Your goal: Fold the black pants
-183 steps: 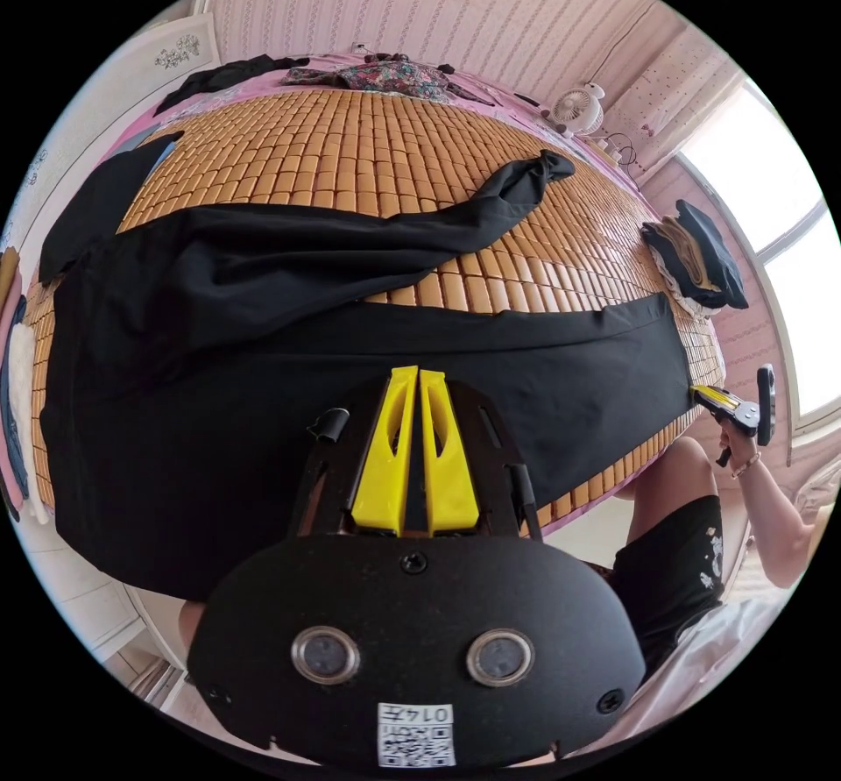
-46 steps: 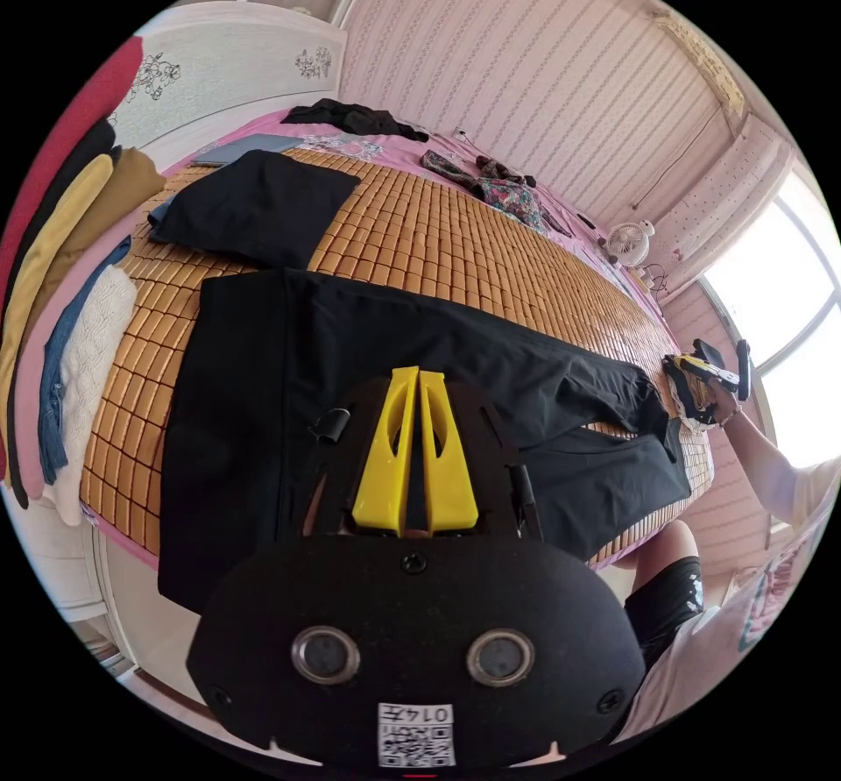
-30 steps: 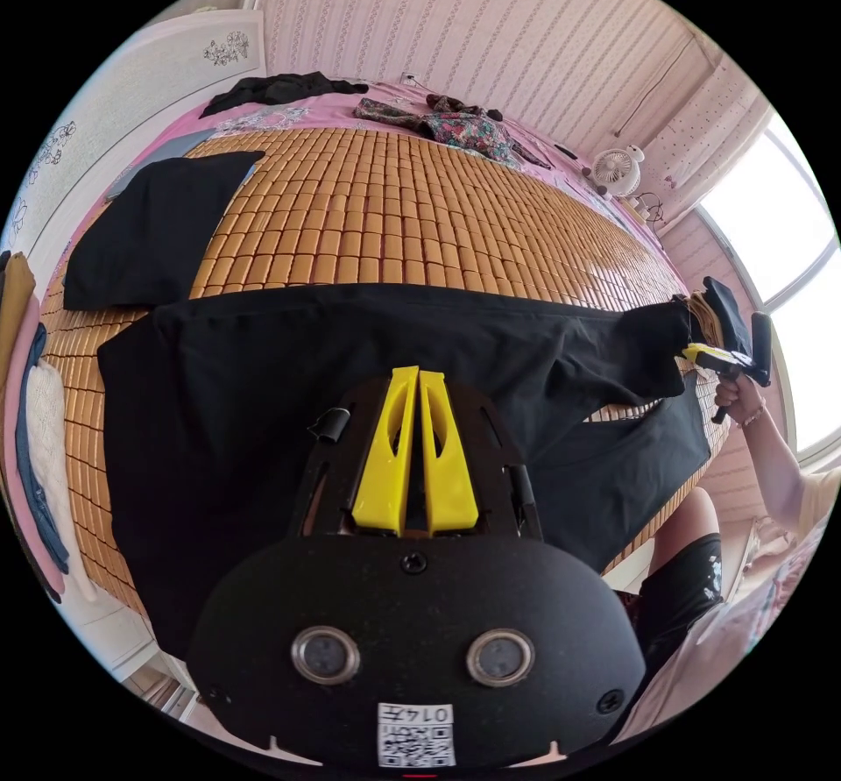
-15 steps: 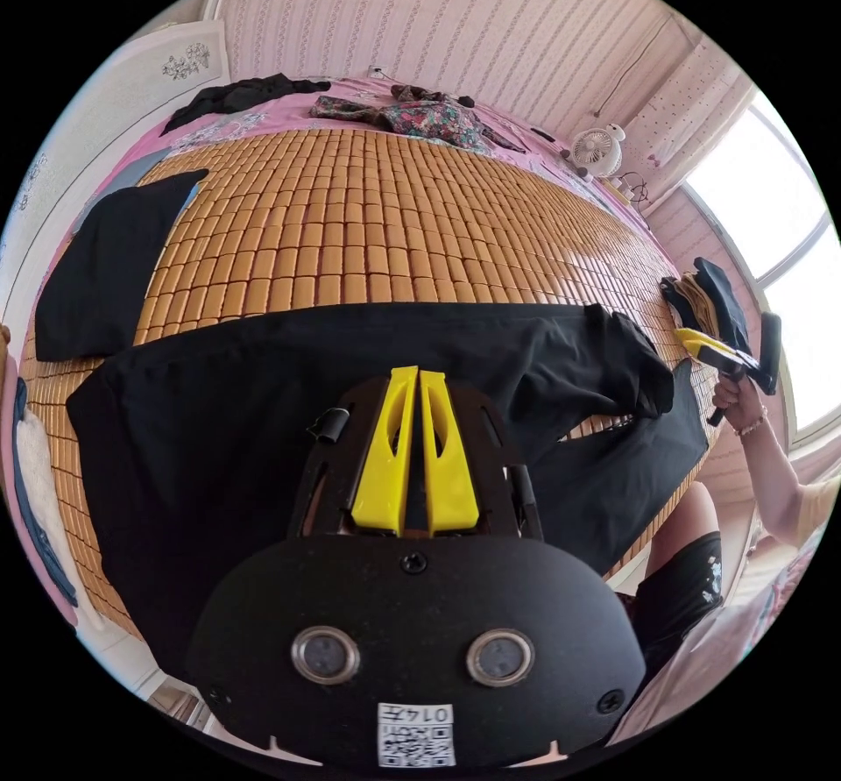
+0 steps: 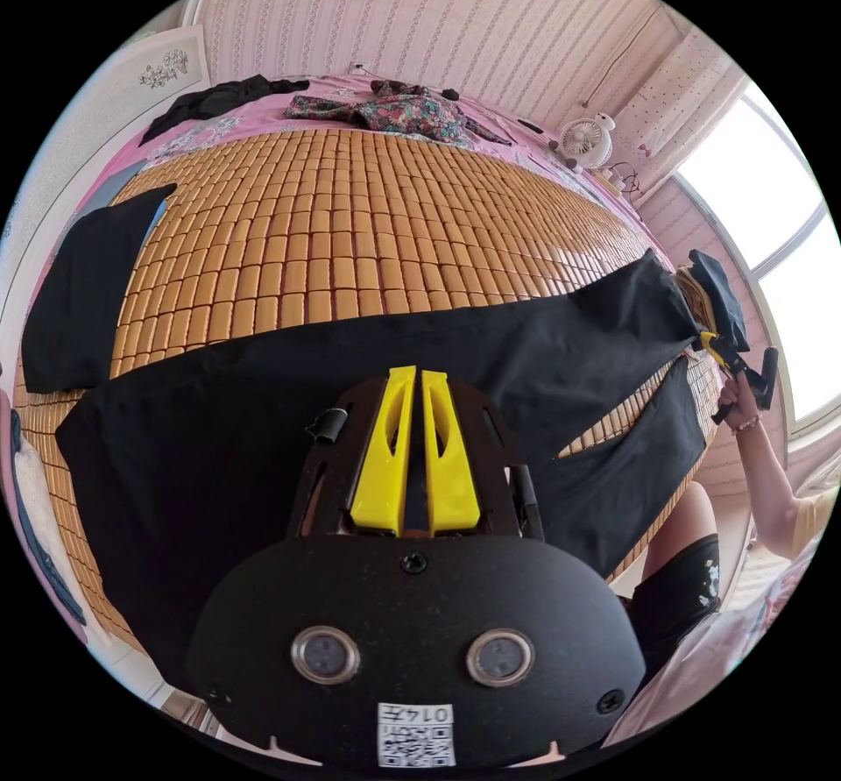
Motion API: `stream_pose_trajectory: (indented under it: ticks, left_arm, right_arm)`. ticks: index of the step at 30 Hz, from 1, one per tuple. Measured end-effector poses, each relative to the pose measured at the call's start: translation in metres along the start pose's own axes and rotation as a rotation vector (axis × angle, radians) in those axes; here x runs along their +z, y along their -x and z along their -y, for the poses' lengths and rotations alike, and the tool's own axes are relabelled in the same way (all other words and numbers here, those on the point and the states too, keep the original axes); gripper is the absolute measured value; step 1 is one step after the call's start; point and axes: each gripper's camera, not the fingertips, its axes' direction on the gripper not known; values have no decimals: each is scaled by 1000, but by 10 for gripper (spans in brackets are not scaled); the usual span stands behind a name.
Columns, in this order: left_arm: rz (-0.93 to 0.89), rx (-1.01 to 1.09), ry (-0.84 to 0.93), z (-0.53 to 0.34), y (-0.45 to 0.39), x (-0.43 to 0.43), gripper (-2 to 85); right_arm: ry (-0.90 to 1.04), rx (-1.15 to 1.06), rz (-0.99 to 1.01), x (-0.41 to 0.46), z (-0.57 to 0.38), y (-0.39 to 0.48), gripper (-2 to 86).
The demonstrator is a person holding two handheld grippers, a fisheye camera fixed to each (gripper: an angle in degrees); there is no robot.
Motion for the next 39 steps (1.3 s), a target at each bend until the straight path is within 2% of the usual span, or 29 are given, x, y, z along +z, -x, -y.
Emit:
stream_pose_trajectory:
  ticks: [2, 9, 13, 15, 18, 22, 25, 28, 30, 32, 35, 39]
  left_arm:
    - [22, 5, 1, 0, -1, -1, -6]
    - [112, -89, -26, -4, 17, -14, -5]
    - [339, -236, -112, -18, 40, -29, -6]
    - [359, -276, -83, -21, 53, -26, -6]
    - [356, -294, -72, -25, 63, -20, -7]
    - [363, -301, -89, -18, 67, -21, -7]
    - [316, -326, -107, -17, 77, -24, -7]
    - [223, -390, -94, -17, 95, -31, -7]
    - [182, -428, -88, -20, 102, -38, -7]
    - [145, -427, -167, -31, 98, -57, -7]
    - [79, -299, -204, -56, 72, -82, -7]
    - [52, -153, -128, -107, 31, -96, -7]
  right_arm:
    - [65, -16, -68, 2, -8, -8, 39]
    - [86, -197, -188, 35, 23, 34, 22]
    - [142, -263, -240, 81, 45, 61, 15]
    - [199, -323, -342, 112, 51, 77, 11]
    - [159, -479, -498, 128, 49, 103, 6]
    - [171, -597, -582, 138, 49, 118, 1]
    - [162, -565, -549, 134, 53, 117, -1]
    - [169, -423, -460, 120, 62, 107, -4]
    - [39, -341, -367, 85, 56, 100, -4]
    - [-31, -294, -334, 52, 42, 92, -3]
    - [1, -315, -337, 3, 1, 72, -1]
    - [215, -316, -403, -27, -80, 37, 1]
